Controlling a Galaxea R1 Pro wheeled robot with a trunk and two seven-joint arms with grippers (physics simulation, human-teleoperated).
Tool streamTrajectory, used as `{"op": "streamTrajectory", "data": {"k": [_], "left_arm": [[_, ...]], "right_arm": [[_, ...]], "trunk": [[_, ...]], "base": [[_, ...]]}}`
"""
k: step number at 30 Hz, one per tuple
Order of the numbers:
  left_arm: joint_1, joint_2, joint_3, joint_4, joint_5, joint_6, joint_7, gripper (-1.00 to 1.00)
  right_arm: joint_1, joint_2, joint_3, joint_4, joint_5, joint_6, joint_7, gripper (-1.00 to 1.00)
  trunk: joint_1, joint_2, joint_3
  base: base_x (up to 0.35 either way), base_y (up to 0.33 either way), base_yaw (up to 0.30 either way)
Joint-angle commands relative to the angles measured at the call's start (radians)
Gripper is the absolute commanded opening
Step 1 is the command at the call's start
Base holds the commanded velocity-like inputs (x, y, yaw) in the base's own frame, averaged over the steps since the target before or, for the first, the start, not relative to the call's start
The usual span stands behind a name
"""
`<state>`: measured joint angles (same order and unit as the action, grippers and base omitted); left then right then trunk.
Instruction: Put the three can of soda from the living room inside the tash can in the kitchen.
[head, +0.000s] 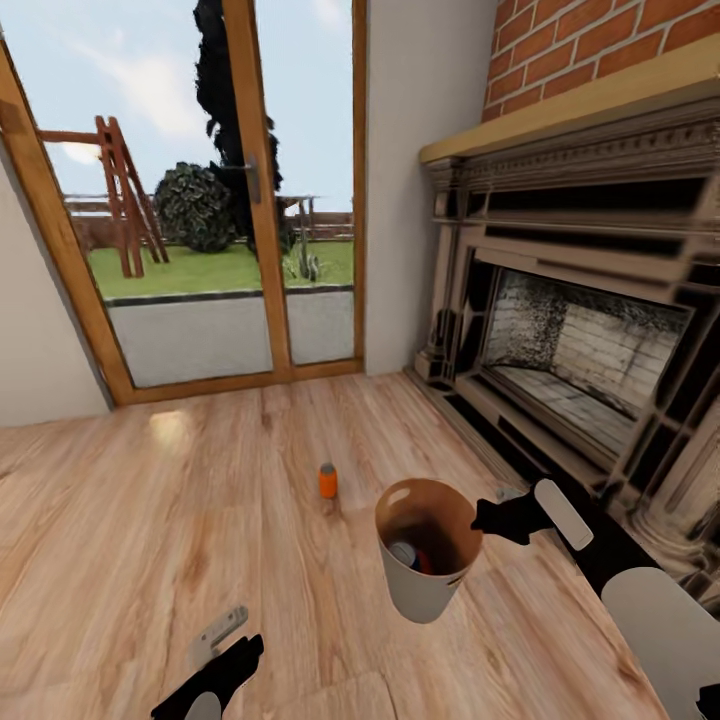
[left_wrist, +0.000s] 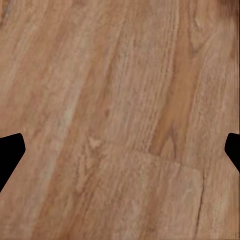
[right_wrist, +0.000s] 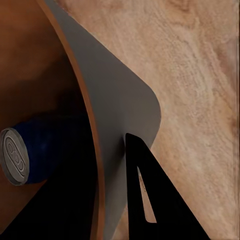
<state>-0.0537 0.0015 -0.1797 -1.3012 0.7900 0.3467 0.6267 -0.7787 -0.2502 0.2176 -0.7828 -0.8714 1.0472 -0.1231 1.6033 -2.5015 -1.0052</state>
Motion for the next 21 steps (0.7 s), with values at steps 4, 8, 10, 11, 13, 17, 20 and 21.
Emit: {"op": "streamTrajectory", "data": {"k": [4,8,10,11,13,17,20,21], "left_arm": [[0.0,0.0,0.0,0.006,0.0,0.0,0.0,1.0],[0.0,0.001,0.0,0.009,-0.001,0.0,-0.009,1.0],[0.0,0.001,0.0,0.009,-0.001,0.0,-0.012,1.0],[-0.003,0.002,0.0,0.012,0.0,0.004,-0.014,1.0],[-0.082,0.013,0.002,0.027,0.008,0.104,-0.031,1.0],[-0.233,0.013,0.017,0.025,0.03,0.392,-0.039,1.0],[-0.341,0.017,0.028,0.065,0.08,0.449,-0.04,1.0],[-0.356,0.017,0.029,0.078,0.086,0.452,-0.04,1.0]], "right_arm": [[-0.001,0.0,-0.001,-0.001,-0.043,0.0,0.005,-1.0],[-0.001,0.0,-0.001,-0.001,-0.043,0.0,0.005,-1.0],[0.0,0.0,-0.001,-0.002,-0.043,0.0,0.005,-1.0],[0.001,0.0,-0.001,-0.005,-0.043,0.0,0.005,-1.0],[0.004,0.0,0.003,-0.025,-0.043,-0.012,0.005,-1.0],[0.005,-0.001,0.003,-0.034,-0.042,-0.02,0.003,-1.0],[0.005,0.0,0.004,-0.034,-0.041,-0.018,0.001,-1.0],[0.006,0.0,0.004,-0.035,-0.041,-0.017,0.001,-1.0]], "trunk": [[0.0,0.0,0.0],[0.0,0.0,0.0],[0.0,0.0,0.0],[0.0,0.0,0.0],[0.0,0.0,0.0],[0.0,0.0,0.0],[0.0,0.0,0.0],[0.0,0.0,0.0]], "base": [[0.341,0.083,-0.277],[0.341,0.083,-0.285],[0.341,0.083,-0.268],[0.342,0.082,-0.178],[0.342,0.082,-0.069],[0.342,0.084,-0.018],[0.345,0.032,-0.003],[0.346,0.015,-0.002]]}}
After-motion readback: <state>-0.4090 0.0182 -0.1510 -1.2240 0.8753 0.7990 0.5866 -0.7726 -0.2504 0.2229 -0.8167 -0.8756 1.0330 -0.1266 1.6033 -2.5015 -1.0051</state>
